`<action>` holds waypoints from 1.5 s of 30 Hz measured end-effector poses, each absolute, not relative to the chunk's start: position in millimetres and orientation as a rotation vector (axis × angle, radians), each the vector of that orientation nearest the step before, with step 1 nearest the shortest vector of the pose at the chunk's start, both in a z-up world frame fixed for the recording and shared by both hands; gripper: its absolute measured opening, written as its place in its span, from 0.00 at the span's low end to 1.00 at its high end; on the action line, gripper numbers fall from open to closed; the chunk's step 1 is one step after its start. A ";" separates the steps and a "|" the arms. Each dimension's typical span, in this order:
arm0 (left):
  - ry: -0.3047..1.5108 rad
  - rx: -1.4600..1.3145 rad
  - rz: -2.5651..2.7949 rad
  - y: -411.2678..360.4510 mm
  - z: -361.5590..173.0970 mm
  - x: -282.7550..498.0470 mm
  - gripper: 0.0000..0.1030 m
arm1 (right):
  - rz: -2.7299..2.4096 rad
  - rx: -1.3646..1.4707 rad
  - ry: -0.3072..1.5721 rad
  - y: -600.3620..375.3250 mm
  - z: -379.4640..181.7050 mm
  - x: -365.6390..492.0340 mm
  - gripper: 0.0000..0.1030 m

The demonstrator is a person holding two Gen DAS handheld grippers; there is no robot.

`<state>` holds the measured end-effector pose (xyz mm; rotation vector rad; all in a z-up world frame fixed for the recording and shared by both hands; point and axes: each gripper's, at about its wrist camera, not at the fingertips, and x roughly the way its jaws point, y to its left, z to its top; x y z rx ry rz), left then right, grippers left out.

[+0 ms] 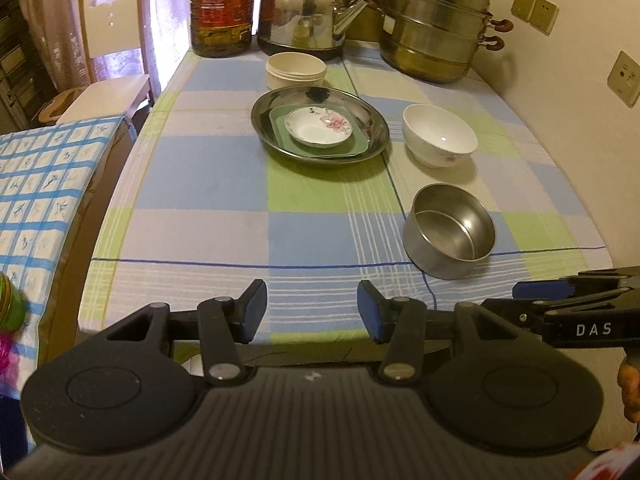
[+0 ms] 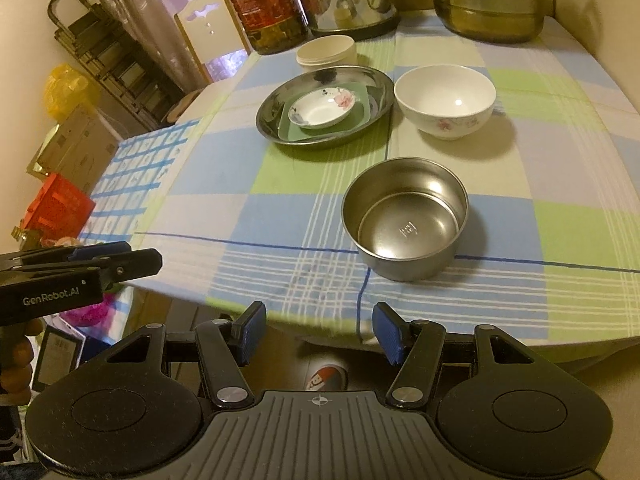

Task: Organize plates and bowls
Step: 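Open the right tool and pull it back from the stack, then move the right tool toward the cream plastic bowls beside the kettle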

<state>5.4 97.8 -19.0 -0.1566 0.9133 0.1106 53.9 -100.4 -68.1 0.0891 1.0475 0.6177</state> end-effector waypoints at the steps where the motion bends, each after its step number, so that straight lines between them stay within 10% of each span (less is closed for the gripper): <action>1: 0.914 -0.159 0.117 98.3 -19.2 4.3 0.46 | 0.621 0.086 1.048 -100.8 -68.5 54.0 0.57; 45: 0.935 -0.105 0.029 279.9 -41.3 245.8 0.44 | 0.424 0.254 1.042 -5.6 -79.0 245.3 0.57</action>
